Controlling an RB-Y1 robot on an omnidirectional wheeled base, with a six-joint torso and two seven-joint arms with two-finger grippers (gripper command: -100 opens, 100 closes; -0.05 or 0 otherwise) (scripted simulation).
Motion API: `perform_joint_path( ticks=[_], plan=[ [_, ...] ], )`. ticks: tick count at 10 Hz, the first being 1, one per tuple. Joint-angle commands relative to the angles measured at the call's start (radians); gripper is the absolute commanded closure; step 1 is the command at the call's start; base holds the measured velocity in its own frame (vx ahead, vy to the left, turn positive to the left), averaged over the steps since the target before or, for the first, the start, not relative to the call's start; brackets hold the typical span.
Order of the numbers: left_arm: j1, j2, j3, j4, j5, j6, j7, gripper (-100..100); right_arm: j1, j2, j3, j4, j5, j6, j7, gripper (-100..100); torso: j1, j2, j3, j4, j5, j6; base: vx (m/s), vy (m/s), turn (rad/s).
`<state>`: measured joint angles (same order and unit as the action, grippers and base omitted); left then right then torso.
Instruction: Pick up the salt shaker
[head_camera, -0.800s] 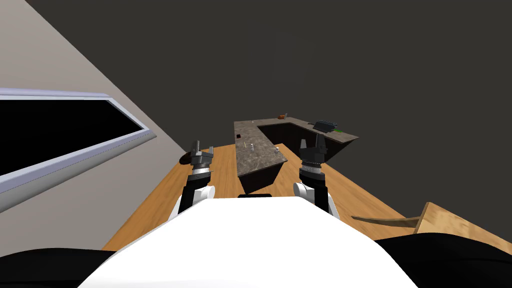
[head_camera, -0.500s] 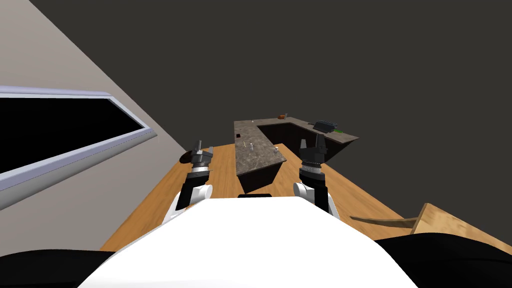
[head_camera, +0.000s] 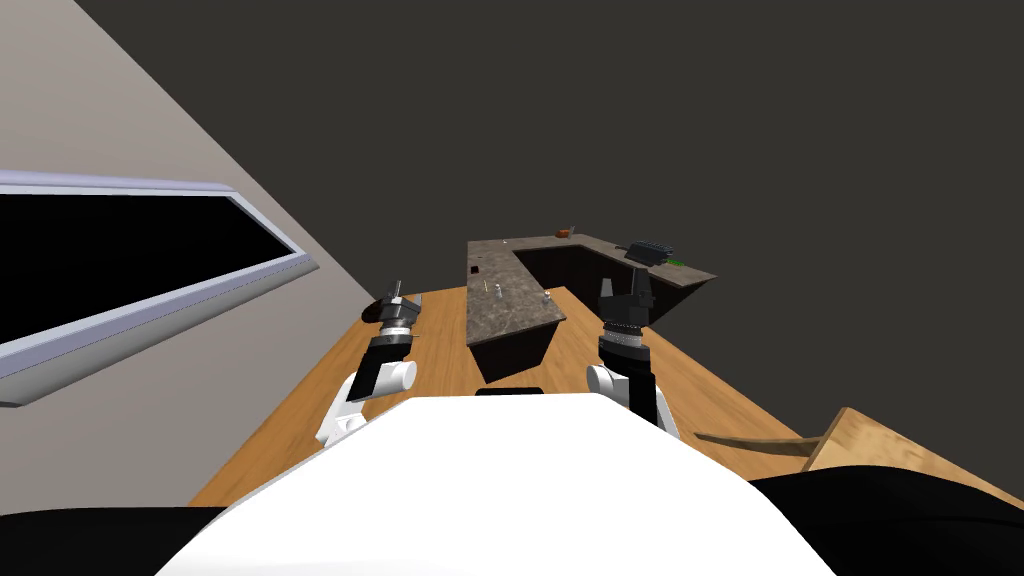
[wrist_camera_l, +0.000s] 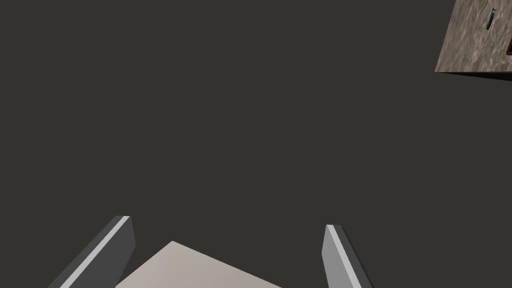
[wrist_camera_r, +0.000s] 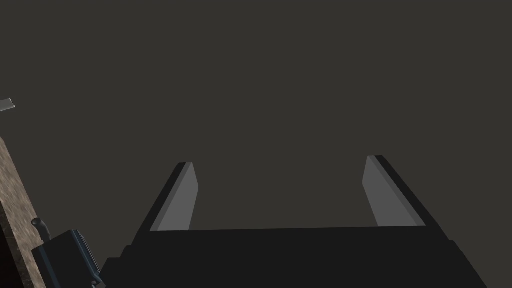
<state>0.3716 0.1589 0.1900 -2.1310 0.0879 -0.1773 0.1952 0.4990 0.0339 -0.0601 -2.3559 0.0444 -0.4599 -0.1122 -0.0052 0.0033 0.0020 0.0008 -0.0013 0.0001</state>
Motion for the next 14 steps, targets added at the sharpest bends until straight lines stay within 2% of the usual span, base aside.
perform_joint_path(
  ticks=[1,2,4,5,7,8,10,11,12,13,14],
  plan=[
    [-0.017,0.017,0.033,0.014,0.012,0.049,0.02,-100,0.0,0.0,0.0,0.0,0.0,0.0,0.0,0,0.0,0.0,0.0,0.0,0.0,0.0,-0.038,-0.073,0.024],
    [-0.017,0.017,0.033,0.014,0.012,0.049,0.02,-100,0.0,0.0,0.0,0.0,0.0,0.0,0.0,0,0.0,-0.001,0.0,0.0,0.0,0.0,-0.028,-0.055,0.021],
    [-0.066,0.04,0.091,0.059,0.032,0.111,0.051,-100,0.0,0.0,0.0,0.0,0.0,0.0,0.0,0,0.001,-0.001,-0.001,0.0,0.0,0.0,-0.052,-0.081,0.038],
    [-0.066,0.04,0.091,0.059,0.032,0.128,0.051,-100,0.0,0.0,0.0,0.0,0.0,0.0,0.0,0,0.0,0.0,0.0,0.0,0.0,0.0,-0.049,-0.075,0.018],
    [-0.117,0.062,0.151,0.108,0.053,0.194,0.086,-100,0.0,0.0,0.0,0.0,0.0,0.0,0.0,0,0.0,-0.001,-0.001,0.0,0.0,0.0,-0.047,-0.085,0.036],
    [-0.117,0.062,0.151,0.108,0.053,0.212,0.086,-100,0.0,0.0,0.0,0.0,0.0,0.0,0.0,0,-0.001,0.0,0.0,0.0,0.0,0.0,-0.039,-0.077,0.016],
    [-0.17,0.085,0.211,0.16,0.077,0.284,0.122,-100,0.0,0.0,0.0,0.0,0.0,0.0,0.0,0,0.0,-0.002,-0.001,0.0,0.0,0.0,-0.034,-0.108,0.015],
    [-0.17,0.085,0.211,0.162,0.077,0.3,0.122,-100,0.0,0.0,0.0,0.0,0.0,0.0,0.0,0,-0.002,-0.001,-0.001,0.0,0.0,0.0,-0.043,-0.086,0.016],
    [-0.197,0.097,0.24,0.191,0.091,0.33,0.141,-100,0.0,0.0,0.0,0.0,0.0,0.0,0.0,0,-0.001,-0.001,-0.001,0.0,0.0,0.0,-0.043,-0.072,-0.001],
    [-0.197,0.097,0.24,0.191,0.091,0.346,0.141,-100,0.0,0.0,0.0,0.0,0.0,0.0,0.0,0,0.0,-0.001,-0.001,0.0,0.0,0.0,-0.03,-0.07,0.0],
    [-0.225,0.11,0.268,0.222,0.106,0.372,0.161,-100,0.0,0.0,0.0,0.0,0.0,0.0,0.0,0,0.001,-0.002,-0.001,0.0,0.0,0.0,-0.018,-0.076,-0.008]
  ],
)
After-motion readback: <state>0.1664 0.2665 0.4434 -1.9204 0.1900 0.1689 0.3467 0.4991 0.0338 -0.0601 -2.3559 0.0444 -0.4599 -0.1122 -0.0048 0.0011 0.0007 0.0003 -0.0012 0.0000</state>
